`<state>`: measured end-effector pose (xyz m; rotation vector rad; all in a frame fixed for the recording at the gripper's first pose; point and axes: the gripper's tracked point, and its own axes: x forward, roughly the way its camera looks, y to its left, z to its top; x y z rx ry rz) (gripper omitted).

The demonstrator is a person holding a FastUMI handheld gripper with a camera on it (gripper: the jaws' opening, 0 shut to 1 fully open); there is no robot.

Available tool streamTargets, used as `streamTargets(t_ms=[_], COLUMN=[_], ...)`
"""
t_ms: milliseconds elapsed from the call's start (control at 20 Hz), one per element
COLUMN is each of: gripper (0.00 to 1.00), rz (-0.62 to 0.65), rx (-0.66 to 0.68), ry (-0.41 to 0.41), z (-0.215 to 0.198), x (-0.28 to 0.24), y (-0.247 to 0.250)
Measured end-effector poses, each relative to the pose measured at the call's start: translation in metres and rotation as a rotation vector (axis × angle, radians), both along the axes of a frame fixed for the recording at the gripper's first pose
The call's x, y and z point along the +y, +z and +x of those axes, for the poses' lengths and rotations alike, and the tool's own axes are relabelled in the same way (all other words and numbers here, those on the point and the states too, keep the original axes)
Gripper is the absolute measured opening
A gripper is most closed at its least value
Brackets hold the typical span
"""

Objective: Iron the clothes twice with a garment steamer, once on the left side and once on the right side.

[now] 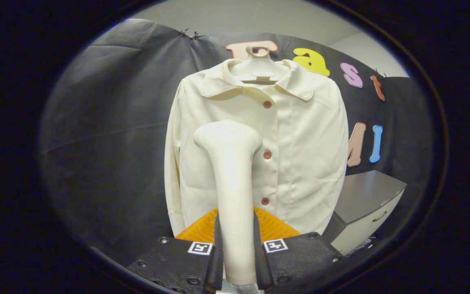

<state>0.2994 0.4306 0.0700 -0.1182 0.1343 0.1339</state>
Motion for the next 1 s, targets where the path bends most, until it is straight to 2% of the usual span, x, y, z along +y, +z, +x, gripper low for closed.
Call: streamTargets(t_ms=[150,400,1000], gripper=[0.32,0.32,0.32], rz=[-0.016,-0.04,-0.074], rx=[0.014,0.036,0.134], ry=[-0.012,-0.016,-0.06], z=[0.012,0.008,-0.001], x=[0.004,0.01,0.023], y=[-0.013,-0.04,-0.143])
